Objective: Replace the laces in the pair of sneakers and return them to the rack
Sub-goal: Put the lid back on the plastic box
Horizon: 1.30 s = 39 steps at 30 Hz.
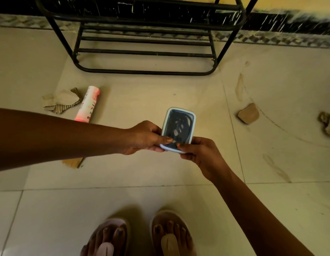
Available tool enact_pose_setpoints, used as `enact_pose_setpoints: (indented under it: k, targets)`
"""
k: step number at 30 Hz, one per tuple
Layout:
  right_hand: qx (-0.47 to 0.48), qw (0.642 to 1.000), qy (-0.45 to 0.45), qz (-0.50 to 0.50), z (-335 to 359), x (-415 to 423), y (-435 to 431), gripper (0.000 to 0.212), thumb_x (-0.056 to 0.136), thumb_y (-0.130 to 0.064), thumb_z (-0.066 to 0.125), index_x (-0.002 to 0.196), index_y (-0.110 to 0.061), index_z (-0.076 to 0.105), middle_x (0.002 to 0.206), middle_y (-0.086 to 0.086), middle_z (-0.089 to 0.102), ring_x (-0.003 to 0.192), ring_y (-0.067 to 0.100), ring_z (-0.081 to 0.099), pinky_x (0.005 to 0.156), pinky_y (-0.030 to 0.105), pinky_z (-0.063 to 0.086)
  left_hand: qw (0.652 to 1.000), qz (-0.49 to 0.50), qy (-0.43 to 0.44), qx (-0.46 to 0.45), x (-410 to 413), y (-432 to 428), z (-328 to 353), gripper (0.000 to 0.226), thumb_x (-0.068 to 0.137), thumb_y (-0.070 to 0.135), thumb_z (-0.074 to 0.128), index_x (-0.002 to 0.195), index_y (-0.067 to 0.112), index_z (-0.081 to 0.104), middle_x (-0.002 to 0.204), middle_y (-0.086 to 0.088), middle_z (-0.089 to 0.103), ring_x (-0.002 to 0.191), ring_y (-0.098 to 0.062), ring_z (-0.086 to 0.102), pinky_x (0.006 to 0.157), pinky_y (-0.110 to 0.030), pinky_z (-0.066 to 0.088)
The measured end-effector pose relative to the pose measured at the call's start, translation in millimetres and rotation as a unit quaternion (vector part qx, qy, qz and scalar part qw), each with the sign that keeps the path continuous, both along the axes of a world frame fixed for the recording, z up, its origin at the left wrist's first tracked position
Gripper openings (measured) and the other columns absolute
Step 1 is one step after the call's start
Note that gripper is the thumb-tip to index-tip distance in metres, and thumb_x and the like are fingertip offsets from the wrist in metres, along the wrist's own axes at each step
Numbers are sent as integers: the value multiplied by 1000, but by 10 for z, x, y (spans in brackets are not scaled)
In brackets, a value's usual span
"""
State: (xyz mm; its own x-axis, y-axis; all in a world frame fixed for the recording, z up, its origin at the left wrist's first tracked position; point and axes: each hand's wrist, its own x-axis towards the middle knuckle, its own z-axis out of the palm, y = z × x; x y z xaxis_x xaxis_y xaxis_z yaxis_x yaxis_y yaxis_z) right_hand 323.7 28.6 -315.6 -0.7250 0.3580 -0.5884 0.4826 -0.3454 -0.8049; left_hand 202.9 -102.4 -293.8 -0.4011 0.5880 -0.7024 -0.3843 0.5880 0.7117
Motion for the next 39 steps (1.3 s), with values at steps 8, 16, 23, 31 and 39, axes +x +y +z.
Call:
enact_pose_setpoints:
  k: [8,16,23,31,39]
  targets:
    - [16,996,-27,79,-21,28,75,15,75,3,68,90,-3,68,90,13,69,80,21,65,68,26,54,999,33,-6,20,-34,2,-24,35,87,29,61,110,3,61,108,-12,69,99,-20,67,85,-30,55]
    - [53,997,-1,53,-51,-32,38,26,82,-15,69,100,2,68,100,21,70,92,32,69,85,41,56,1000,5,12,11,6,-2,-74,35,85,28,64,110,3,63,106,-12,70,99,-20,66,86,-30,53]
    - [81,994,5,80,-42,-47,76,29,80,-24,71,101,-4,69,100,17,71,91,30,69,83,42,57,1000,6,14,19,-46,3,-8,36,86,32,62,109,5,62,103,-11,70,91,-18,69,73,-24,58]
    - [71,996,-1,52,-7,-119,114,30,87,-22,64,101,4,67,97,19,70,78,21,67,67,25,57,1000,7,26,15,-49,28,-13,36,88,31,61,110,3,63,105,-12,69,96,-20,67,75,-24,57]
    - [53,997,-4,58,15,-63,59,33,79,-26,72,107,-11,64,99,11,70,83,20,71,63,25,56,994,90,56,16,-117,78,28,27,89,28,60,99,3,63,97,-12,69,83,-17,68,70,-25,58]
